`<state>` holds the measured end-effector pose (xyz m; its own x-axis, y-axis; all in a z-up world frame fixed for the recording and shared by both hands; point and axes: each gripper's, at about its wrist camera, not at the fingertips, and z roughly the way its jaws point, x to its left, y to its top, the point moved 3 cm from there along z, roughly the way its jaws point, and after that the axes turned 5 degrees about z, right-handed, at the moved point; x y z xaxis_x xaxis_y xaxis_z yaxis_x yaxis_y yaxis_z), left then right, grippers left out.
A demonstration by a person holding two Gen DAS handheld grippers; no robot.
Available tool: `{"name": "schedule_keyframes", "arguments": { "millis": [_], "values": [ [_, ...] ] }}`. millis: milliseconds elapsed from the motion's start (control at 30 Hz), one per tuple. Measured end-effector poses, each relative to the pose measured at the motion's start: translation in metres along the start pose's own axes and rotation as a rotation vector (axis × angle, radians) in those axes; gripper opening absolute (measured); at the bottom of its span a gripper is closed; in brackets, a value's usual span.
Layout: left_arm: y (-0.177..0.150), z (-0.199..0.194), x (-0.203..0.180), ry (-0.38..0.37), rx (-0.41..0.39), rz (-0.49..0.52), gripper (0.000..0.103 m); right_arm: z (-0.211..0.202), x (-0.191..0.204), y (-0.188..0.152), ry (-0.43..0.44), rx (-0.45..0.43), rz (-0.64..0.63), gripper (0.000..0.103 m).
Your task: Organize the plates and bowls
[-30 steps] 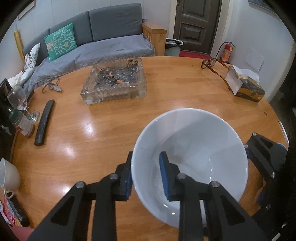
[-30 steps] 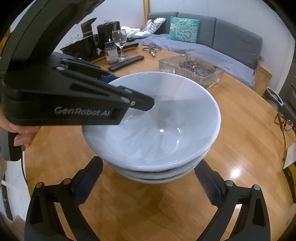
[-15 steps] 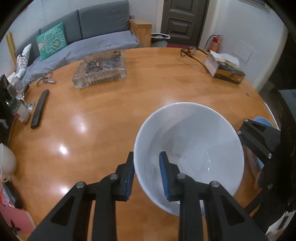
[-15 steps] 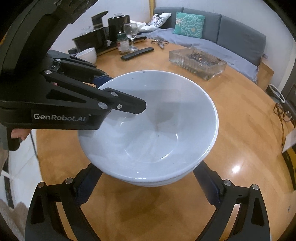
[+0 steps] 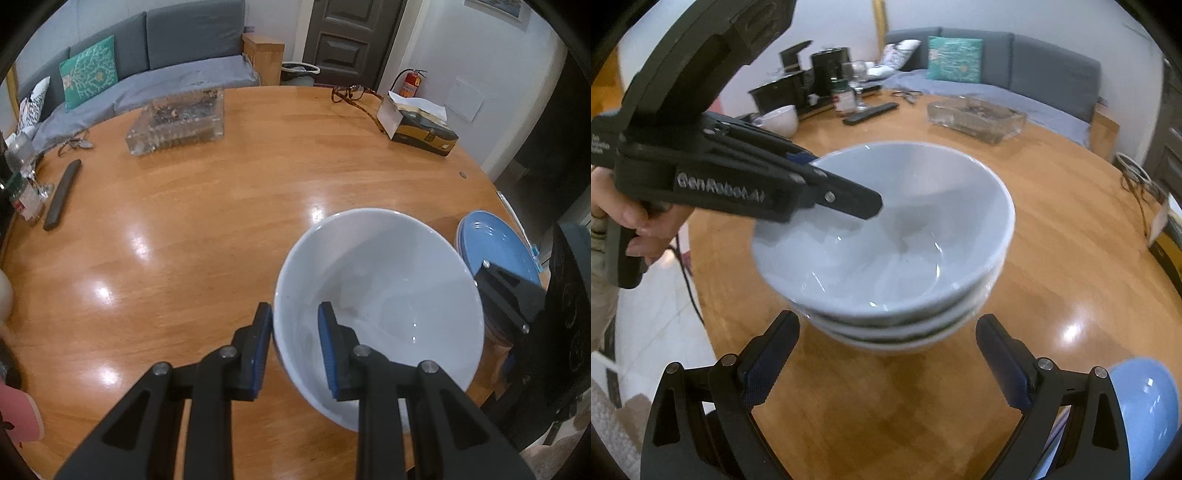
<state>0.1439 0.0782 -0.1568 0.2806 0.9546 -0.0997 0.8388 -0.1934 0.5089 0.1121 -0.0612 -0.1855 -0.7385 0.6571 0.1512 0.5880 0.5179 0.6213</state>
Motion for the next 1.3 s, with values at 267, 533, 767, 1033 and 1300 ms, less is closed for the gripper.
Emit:
{"name": "schedule_keyframes", "arguments": {
  "millis": [267,533,767,1033,1300],
  "values": [
    [0.001,0.010,0.003,-0.028,0.013,0.004,0.023,0.002,-0.004,-0.007,-0.049,-0.033,0.032,0.094],
    [0.002,0.013,0.004,-0.041,0.008,-0.004,0.022,0.010,0.003,0.001,-0.033,-0.043,-0.008,0.094],
    [0.002,0.013,0.004,-0.041,0.006,-0.004,0.022,0.019,0.005,0.005,-0.032,-0.043,-0.013,0.098],
    [0.002,0.013,0.003,-0.038,0.007,-0.002,0.023,0.033,0.010,0.007,-0.076,-0.019,-0.045,0.099],
    [0.000,0.012,0.000,-0.021,-0.003,0.007,0.023,0.032,0.008,0.009,-0.076,-0.024,-0.049,0.098]
  ]
}}
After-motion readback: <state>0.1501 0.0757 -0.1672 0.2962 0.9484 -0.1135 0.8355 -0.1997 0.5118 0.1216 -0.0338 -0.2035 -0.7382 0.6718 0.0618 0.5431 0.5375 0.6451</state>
